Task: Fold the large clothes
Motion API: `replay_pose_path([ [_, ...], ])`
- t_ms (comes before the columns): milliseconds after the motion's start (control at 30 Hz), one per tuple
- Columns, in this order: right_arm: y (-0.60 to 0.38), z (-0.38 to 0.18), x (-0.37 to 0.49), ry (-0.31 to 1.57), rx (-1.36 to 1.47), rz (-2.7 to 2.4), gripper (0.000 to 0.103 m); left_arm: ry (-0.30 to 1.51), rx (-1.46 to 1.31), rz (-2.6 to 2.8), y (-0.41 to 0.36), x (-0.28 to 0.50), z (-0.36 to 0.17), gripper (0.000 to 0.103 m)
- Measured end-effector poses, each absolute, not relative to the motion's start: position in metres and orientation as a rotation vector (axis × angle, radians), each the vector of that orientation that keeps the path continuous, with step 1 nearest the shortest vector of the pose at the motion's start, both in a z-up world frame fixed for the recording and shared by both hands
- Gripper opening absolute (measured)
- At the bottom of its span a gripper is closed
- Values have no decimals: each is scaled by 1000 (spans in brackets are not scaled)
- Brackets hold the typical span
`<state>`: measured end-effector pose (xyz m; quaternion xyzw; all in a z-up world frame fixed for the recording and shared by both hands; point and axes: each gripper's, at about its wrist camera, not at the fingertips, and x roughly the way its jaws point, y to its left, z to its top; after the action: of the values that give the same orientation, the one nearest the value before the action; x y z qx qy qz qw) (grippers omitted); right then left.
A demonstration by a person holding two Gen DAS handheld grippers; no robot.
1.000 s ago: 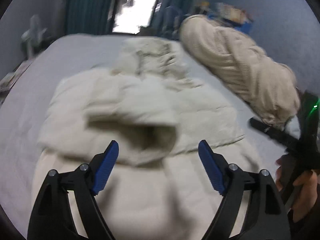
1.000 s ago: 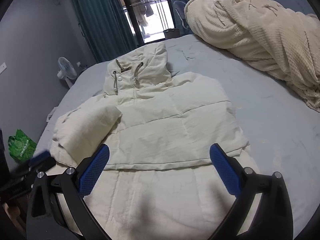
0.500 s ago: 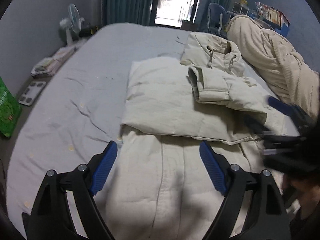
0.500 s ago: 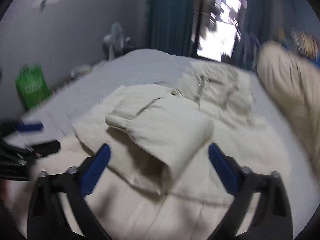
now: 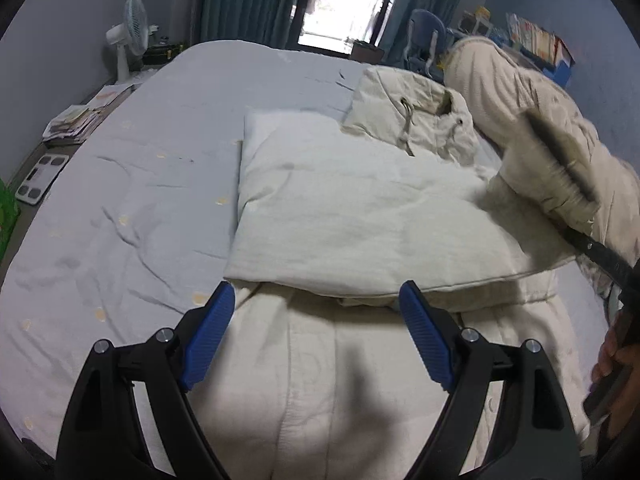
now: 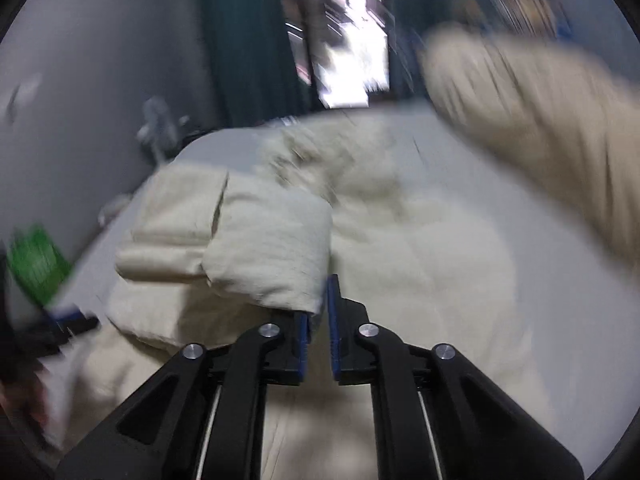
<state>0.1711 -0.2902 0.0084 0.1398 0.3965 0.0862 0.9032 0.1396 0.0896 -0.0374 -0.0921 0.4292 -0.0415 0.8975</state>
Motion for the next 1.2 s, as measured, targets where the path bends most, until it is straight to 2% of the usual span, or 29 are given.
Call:
replay_pose_path([
  [33, -298, -3, 176, 865, 323, 171, 24, 893, -171, -87, 85, 140, -39, 80],
  [100, -314, -26, 179, 953, 338, 162, 51, 900, -134, -92, 75, 140, -42, 80],
  [267, -334, -28, 174, 964, 277, 91, 76, 898, -79, -96, 59, 138, -43, 80],
  [433, -346, -6, 160, 876, 199, 15, 76, 904, -78, -117, 52, 143, -42, 80],
  [533, -336, -9, 171, 844, 140, 27, 82, 907, -44, -117, 45, 157, -42, 80],
  [667, -326, -40, 190, 920, 121, 37, 84, 907, -4, -94, 41, 181, -49, 88],
  [767, -326, -67, 201, 1002, 138, 38, 89, 960, 4, -83, 42, 194, -73, 90],
  [833, -329, -61, 203, 977, 163, 18, 89, 940, 23, -81, 42, 192, -74, 90],
  [967, -335, -25, 219, 879, 208, 35, 93, 841, 33, -129, 42, 195, -38, 93],
  [1200, -321, 18, 323, 804, 230, 80, 96, 832, 36, -141, 41, 273, -21, 95],
])
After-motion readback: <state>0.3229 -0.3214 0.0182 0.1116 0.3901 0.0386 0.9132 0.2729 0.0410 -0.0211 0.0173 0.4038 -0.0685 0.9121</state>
